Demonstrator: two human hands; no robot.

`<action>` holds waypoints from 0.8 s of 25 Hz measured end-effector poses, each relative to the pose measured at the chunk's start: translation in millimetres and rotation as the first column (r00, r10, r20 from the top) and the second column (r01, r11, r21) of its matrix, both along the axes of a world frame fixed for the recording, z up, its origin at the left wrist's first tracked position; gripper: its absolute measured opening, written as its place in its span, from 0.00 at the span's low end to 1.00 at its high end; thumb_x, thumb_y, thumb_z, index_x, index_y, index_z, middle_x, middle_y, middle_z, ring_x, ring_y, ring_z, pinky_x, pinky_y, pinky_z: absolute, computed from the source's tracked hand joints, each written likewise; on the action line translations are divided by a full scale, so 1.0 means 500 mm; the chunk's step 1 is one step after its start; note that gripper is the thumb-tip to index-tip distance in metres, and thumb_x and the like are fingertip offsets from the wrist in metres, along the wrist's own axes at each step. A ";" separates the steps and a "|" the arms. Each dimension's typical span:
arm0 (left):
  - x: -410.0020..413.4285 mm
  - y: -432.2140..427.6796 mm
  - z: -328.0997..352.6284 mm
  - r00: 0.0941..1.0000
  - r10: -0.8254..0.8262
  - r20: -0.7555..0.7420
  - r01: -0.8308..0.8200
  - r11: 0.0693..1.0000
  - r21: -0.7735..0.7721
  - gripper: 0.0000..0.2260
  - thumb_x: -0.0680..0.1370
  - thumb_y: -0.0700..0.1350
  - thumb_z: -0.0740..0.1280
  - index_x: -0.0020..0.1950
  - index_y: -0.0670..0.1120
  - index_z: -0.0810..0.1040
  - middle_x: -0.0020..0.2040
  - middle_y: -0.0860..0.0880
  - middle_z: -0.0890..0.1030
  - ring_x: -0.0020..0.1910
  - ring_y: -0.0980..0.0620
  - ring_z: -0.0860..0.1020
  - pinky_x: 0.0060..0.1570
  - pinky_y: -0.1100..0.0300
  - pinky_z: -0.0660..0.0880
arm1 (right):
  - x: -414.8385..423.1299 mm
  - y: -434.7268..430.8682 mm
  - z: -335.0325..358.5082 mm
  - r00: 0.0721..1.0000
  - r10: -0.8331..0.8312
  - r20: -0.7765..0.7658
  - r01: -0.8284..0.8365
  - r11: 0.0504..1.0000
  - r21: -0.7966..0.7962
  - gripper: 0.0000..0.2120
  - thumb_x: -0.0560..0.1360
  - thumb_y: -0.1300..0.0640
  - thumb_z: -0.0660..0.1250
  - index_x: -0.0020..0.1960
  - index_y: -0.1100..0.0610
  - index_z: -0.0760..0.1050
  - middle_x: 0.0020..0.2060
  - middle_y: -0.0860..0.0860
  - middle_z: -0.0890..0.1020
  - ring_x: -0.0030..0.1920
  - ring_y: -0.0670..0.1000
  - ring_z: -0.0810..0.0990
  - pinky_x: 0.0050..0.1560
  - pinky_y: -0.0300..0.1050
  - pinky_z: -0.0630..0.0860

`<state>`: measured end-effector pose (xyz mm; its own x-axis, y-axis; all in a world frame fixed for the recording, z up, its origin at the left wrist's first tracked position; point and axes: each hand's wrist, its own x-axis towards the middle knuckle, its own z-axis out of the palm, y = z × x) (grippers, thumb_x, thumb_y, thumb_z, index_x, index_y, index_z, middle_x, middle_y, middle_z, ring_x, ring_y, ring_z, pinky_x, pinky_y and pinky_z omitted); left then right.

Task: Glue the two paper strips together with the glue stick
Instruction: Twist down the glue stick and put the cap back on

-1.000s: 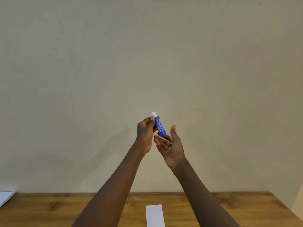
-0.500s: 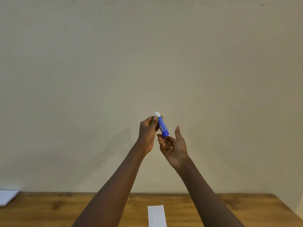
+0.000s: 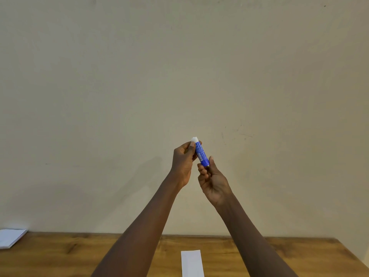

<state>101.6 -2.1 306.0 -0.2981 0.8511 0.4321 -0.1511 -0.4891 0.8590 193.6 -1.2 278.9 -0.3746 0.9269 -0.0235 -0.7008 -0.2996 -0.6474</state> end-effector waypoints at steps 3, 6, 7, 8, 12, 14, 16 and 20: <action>0.007 0.001 0.003 1.000 0.027 -0.006 -0.027 1.000 -0.012 0.12 0.80 0.40 0.55 0.57 0.38 0.74 0.51 0.47 0.77 0.46 0.52 0.76 0.51 0.62 0.76 | -0.008 0.003 -0.010 0.991 -0.101 -0.083 0.107 0.992 0.063 0.07 0.72 0.59 0.65 0.46 0.64 0.76 0.30 0.54 0.82 0.27 0.45 0.80 0.29 0.33 0.78; 0.006 -0.002 0.005 1.000 0.027 0.002 -0.027 1.000 -0.011 0.13 0.80 0.40 0.55 0.58 0.36 0.73 0.52 0.46 0.77 0.44 0.55 0.77 0.47 0.65 0.76 | -0.005 -0.002 -0.011 0.994 -0.109 -0.028 0.111 0.987 0.117 0.07 0.70 0.58 0.67 0.45 0.62 0.76 0.38 0.56 0.81 0.33 0.47 0.82 0.34 0.37 0.81; 0.004 -0.003 0.005 1.000 0.023 0.002 -0.023 1.000 -0.010 0.12 0.80 0.40 0.55 0.58 0.36 0.73 0.51 0.45 0.77 0.43 0.55 0.77 0.45 0.67 0.76 | -0.002 -0.004 -0.008 0.998 -0.070 0.001 0.070 0.994 0.087 0.13 0.70 0.52 0.66 0.44 0.62 0.76 0.35 0.56 0.81 0.31 0.47 0.81 0.32 0.37 0.80; 0.003 -0.004 0.004 1.000 0.017 0.000 -0.017 1.000 -0.008 0.12 0.79 0.40 0.55 0.57 0.36 0.73 0.51 0.45 0.77 0.43 0.56 0.77 0.45 0.69 0.76 | 0.002 -0.005 -0.005 0.999 -0.031 0.031 0.030 0.999 0.044 0.19 0.71 0.45 0.64 0.44 0.63 0.76 0.30 0.55 0.81 0.27 0.46 0.79 0.29 0.36 0.79; 0.005 -0.008 0.005 1.000 0.026 -0.018 -0.026 1.000 -0.005 0.11 0.80 0.40 0.54 0.56 0.39 0.74 0.51 0.45 0.76 0.45 0.54 0.77 0.47 0.68 0.76 | -0.003 -0.006 0.003 0.999 -0.047 0.009 0.047 0.999 0.003 0.13 0.74 0.51 0.62 0.44 0.61 0.75 0.21 0.51 0.78 0.20 0.44 0.75 0.23 0.31 0.75; 0.010 -0.007 0.006 0.999 0.047 0.006 -0.047 0.999 -0.023 0.13 0.80 0.40 0.54 0.58 0.37 0.73 0.51 0.45 0.76 0.48 0.51 0.76 0.54 0.61 0.75 | -0.009 -0.007 -0.001 0.987 -0.148 -0.068 0.150 0.988 0.036 0.07 0.71 0.58 0.66 0.44 0.63 0.76 0.27 0.53 0.81 0.25 0.45 0.79 0.28 0.33 0.78; 0.012 -0.007 0.004 0.996 0.075 0.047 -0.073 0.996 -0.054 0.13 0.80 0.41 0.54 0.58 0.37 0.74 0.51 0.45 0.76 0.51 0.49 0.74 0.60 0.56 0.72 | -0.014 -0.011 -0.004 0.971 -0.232 -0.059 0.237 0.965 0.111 0.04 0.70 0.63 0.67 0.43 0.64 0.77 0.35 0.57 0.81 0.29 0.47 0.82 0.33 0.36 0.81; 0.010 -0.008 -0.006 0.995 0.058 0.076 -0.051 0.995 -0.089 0.13 0.80 0.42 0.55 0.56 0.37 0.74 0.50 0.46 0.77 0.49 0.50 0.75 0.59 0.56 0.71 | -0.025 -0.012 -0.004 0.910 -0.414 0.004 0.406 0.894 0.188 0.07 0.70 0.67 0.67 0.46 0.69 0.76 0.36 0.59 0.79 0.27 0.47 0.82 0.34 0.37 0.81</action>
<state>106.5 -6.1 302.9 -0.3751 0.8658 0.3311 -0.1951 -0.4229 0.8849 181.3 -7.4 276.6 0.0368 0.9880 0.1499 -0.7066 0.1318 -0.6953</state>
